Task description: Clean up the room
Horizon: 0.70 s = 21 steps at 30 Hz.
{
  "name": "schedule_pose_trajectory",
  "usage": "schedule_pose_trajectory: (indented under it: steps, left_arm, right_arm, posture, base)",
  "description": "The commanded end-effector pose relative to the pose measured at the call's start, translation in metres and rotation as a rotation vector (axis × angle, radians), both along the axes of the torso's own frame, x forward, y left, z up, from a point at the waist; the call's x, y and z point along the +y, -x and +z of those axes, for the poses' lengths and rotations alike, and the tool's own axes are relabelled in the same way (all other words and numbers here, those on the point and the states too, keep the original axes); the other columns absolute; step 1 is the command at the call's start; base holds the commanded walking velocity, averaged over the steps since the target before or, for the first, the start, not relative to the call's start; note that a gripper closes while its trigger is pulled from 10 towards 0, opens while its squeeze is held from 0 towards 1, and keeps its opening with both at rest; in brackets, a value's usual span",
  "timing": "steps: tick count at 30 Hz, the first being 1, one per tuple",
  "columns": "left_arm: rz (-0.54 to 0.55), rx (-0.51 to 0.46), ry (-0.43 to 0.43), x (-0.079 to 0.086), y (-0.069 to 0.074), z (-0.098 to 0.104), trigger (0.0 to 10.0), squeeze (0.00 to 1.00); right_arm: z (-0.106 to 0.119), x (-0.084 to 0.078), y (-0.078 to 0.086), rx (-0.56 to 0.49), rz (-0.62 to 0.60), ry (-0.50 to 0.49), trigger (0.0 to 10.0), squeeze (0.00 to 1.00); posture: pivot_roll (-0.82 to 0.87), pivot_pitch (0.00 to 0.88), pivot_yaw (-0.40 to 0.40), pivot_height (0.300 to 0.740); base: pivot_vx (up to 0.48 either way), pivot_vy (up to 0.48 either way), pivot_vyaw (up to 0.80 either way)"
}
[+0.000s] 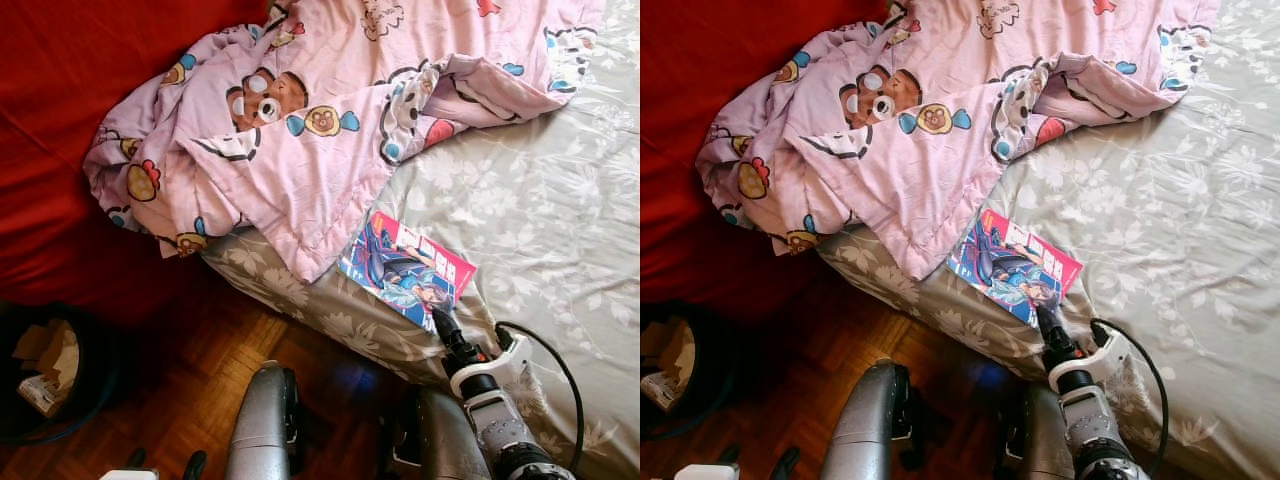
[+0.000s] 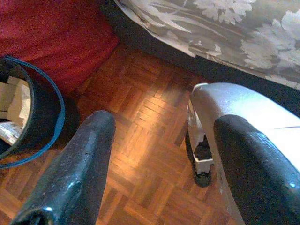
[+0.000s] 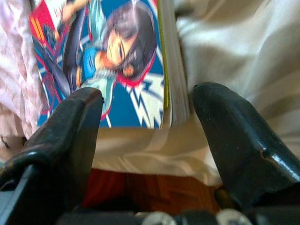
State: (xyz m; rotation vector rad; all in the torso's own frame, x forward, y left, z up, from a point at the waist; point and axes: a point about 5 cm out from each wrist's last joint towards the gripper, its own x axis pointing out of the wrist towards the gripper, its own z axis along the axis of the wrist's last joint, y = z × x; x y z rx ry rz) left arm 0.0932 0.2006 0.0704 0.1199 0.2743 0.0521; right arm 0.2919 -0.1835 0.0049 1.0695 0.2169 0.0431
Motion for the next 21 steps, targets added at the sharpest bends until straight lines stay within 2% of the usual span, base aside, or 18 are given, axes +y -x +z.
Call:
schedule_pose_trajectory:
  steps: [1,7,12,19,21]
  left_arm:
    - [0.015,0.074,-0.004,0.003,0.013,-0.006,10.0,0.00]
    - [0.015,0.074,-0.005,0.004,0.008,-0.010,10.0,0.00]
    - [-0.012,0.054,-0.005,0.001,-0.005,-0.014,10.0,0.00]
    - [-0.002,0.041,-0.013,0.007,-0.019,-0.021,10.0,0.00]
    - [0.000,0.035,-0.015,0.009,-0.028,-0.027,10.0,0.00]
  right_arm:
    - [-0.019,0.007,0.018,0.093,0.022,-0.011,10.0,0.00]
    - [-0.020,0.008,0.018,0.101,0.010,0.001,10.0,0.00]
    - [-0.020,0.006,0.017,0.119,-0.003,0.011,10.0,0.00]
    - [-0.019,0.007,0.015,0.130,-0.028,0.049,10.0,0.00]
    - [-0.020,-0.002,0.016,0.147,-0.089,0.069,10.0,0.00]
  posture:
    - [0.33,0.550,0.117,0.643]
    - [0.32,0.525,0.107,0.643]
    - [0.31,0.482,0.106,0.643]
    - [0.30,0.420,0.083,0.643]
    - [0.27,0.375,0.068,0.643]
  base:
    - [0.000,0.000,0.00]
    - [0.000,0.000,0.00]
    - [0.000,0.000,0.00]
    - [0.000,0.000,0.00]
    - [0.000,0.000,0.00]
